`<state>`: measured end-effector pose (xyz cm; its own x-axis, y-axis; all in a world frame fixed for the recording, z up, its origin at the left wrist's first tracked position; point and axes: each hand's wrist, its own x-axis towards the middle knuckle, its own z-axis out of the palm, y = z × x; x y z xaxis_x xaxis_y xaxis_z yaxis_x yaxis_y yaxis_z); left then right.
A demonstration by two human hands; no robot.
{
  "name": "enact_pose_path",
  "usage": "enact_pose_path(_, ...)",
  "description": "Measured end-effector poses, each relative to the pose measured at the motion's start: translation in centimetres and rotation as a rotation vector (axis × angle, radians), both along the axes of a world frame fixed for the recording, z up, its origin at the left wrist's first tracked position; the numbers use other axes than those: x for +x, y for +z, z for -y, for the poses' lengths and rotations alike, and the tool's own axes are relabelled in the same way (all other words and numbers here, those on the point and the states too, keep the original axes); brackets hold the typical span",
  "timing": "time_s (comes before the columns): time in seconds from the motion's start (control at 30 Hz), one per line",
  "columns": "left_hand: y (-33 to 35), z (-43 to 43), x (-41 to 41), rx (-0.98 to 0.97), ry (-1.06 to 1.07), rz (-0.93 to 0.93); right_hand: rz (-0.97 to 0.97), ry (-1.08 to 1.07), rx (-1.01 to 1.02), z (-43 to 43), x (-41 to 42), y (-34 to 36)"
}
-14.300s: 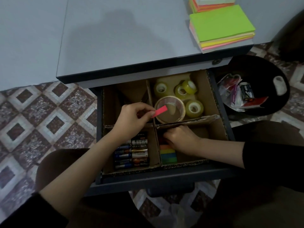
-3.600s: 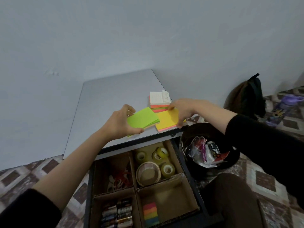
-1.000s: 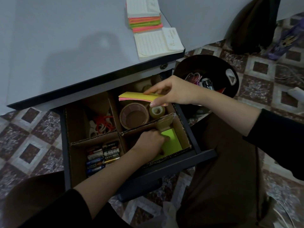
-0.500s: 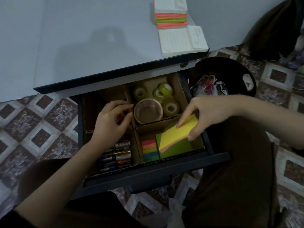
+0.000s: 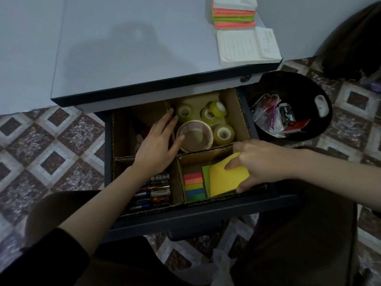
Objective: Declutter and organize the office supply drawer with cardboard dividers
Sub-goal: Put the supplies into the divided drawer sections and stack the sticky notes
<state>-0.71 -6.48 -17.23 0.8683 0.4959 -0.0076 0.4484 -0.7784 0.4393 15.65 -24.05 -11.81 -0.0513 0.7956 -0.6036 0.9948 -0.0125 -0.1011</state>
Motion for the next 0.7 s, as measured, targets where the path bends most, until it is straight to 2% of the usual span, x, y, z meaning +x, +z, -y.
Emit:
enact_pose_path(0.13,0.0,0.0,0.0,-0.011,0.009,0.003,0.012,0.026,-0.033,0.0,-0.2,-1.4)
enact_pose_path(0.4,0.0,-0.1,0.0,-0.014,-0.003,0.018,0.243,0.116,0.02,-0.9,-2.1,-3.0)
enact_pose_path(0.7,-0.2,-0.2,-0.1,-0.017,-0.003,0.028,0.217,0.041,0.1,-1.3,-2.5,-3.7)
